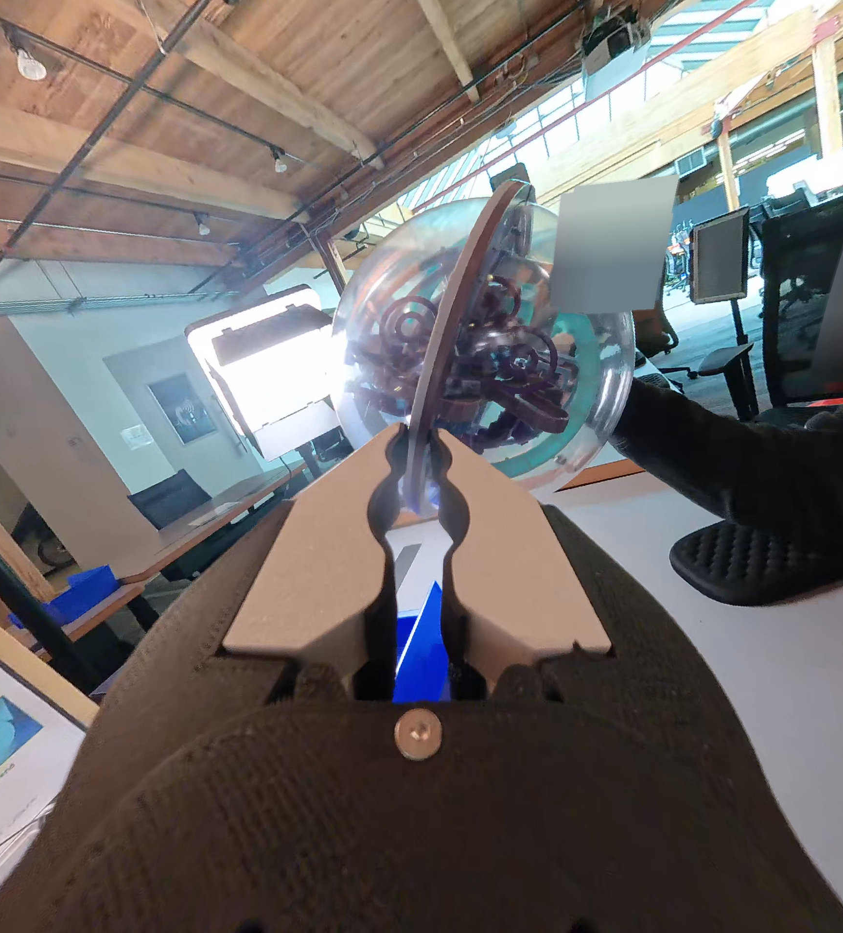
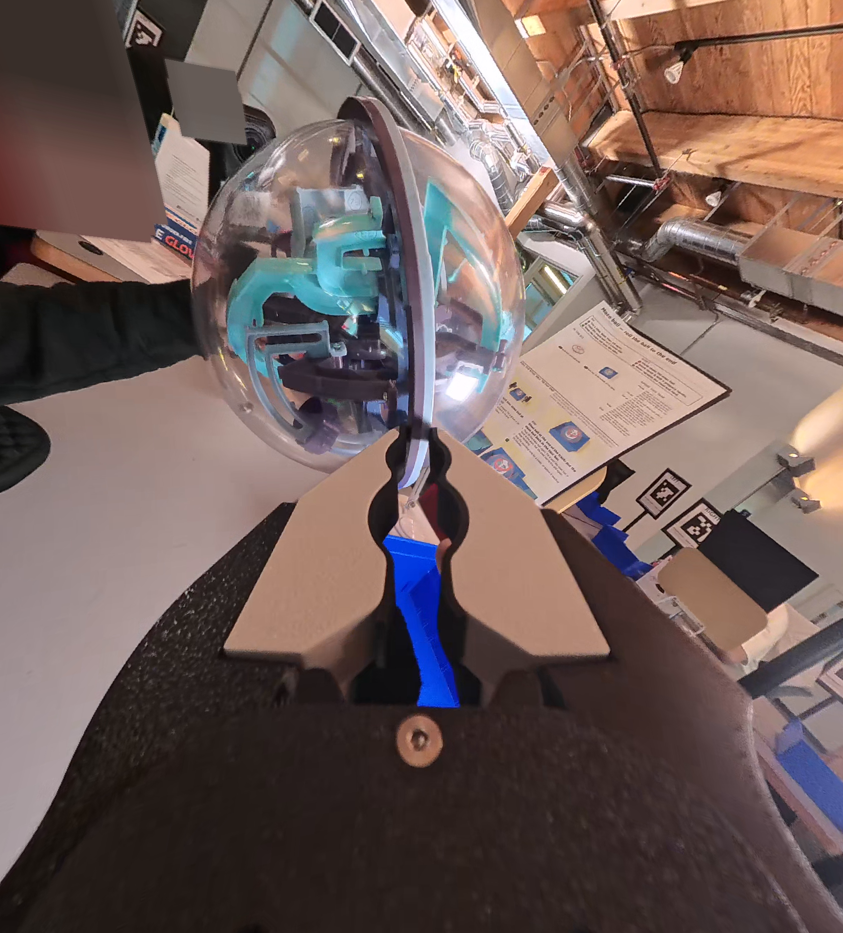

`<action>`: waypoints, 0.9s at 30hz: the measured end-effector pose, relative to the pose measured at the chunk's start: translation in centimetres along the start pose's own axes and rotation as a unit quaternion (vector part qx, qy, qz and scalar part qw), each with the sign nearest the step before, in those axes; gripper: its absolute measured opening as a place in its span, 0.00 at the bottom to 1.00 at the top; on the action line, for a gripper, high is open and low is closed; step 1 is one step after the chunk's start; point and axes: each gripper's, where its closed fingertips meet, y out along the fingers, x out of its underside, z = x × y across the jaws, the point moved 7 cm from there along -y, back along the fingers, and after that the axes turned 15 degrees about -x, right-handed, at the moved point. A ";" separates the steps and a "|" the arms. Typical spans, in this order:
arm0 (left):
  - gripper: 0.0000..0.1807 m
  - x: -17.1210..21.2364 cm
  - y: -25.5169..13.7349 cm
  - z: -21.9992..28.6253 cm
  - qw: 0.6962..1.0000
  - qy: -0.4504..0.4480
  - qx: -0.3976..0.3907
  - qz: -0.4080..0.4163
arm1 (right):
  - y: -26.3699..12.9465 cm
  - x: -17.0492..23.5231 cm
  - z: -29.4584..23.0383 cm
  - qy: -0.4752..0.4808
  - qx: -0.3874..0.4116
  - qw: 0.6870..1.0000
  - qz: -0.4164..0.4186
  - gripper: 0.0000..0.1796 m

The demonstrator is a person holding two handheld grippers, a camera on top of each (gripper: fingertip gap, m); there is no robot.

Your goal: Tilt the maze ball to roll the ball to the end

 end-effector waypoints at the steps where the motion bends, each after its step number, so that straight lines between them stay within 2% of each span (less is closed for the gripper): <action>1: 0.04 0.0 0.0 0.1 1.000 0.001 0.000 0.001 | -0.1 0.0 -0.2 -0.004 0.001 1.000 0.002 0.03; 9: 0.04 0.2 -0.3 0.9 1.000 0.012 0.002 -0.004 | -0.3 0.7 -0.4 0.002 -0.006 0.999 0.039 0.03; 27: 0.04 0.3 -0.7 0.7 1.000 0.013 -0.004 -0.024 | 0.6 3.0 -0.2 0.034 -0.026 0.998 0.037 0.03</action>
